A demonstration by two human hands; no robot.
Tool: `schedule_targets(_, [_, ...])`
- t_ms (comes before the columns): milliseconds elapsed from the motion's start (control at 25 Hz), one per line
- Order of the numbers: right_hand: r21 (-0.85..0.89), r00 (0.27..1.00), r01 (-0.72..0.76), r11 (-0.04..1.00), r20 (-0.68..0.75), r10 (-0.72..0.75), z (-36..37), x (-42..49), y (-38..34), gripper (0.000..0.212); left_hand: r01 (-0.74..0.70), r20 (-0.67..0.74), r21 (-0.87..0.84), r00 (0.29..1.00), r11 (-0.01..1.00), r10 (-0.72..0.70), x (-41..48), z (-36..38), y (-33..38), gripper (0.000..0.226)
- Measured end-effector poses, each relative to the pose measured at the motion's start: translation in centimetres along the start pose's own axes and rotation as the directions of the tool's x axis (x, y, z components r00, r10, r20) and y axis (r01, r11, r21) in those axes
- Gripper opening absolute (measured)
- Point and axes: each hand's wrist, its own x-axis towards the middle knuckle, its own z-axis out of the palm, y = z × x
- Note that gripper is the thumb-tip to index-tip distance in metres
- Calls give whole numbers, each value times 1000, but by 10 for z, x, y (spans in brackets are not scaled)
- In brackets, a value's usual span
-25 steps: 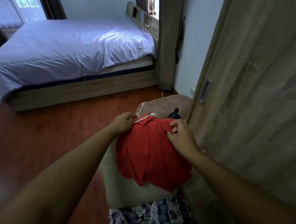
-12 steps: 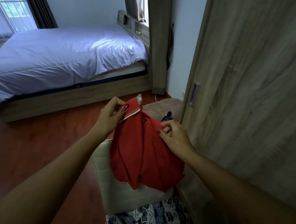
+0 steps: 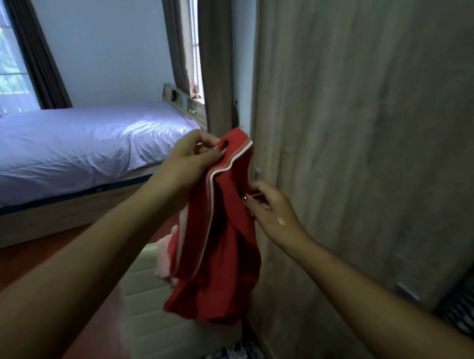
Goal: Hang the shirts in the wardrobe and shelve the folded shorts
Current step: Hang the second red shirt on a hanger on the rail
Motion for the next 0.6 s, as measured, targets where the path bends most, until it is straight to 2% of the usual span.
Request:
schedule_targets(80, [-91, 969, 67, 994, -232, -86, -38, -27, -24, 17, 97, 12, -164, 995, 982, -97, -11, 42, 36, 27])
schedule_targets(160, [-161, 888, 131, 978, -419, -188, -78, -71, -54, 16, 103, 59, -292, 994, 951, -90, -23, 89, 65, 42])
schedule_targets(240, [-264, 805, 217, 940, -497, -325, -113, -125, -84, 16, 68, 114, -369, 993, 927, -27, -39, 141, 89, 44])
schedule_targets(280, [-351, 782, 235, 906, -486, -391, -128, -151, -93, 22, 67, 134, -402, 991, 913, -13, -48, 169, 100, 43])
schedule_targets(360, [-525, 802, 145, 839, -434, -410, -152, -190, -96, 38, 88, 149, -465, 989, 881, -20, -66, 217, 115, 40])
schedule_targets(440, [-569, 826, -48, 821, -484, -288, -174, -217, -88, 45, 124, 148, -525, 988, 842, -53, -84, 252, 128, 38])
schedule_targets(520, [-515, 785, -179, 838, -588, -194, -216, -244, -86, 38, 141, 173, -567, 984, 811, -50, -104, 286, 136, 37])
schedule_targets(600, [-527, 758, -214, 823, -621, -200, -265, -266, -87, 17, 135, 210, -580, 978, 803, -12, -121, 310, 141, 36])
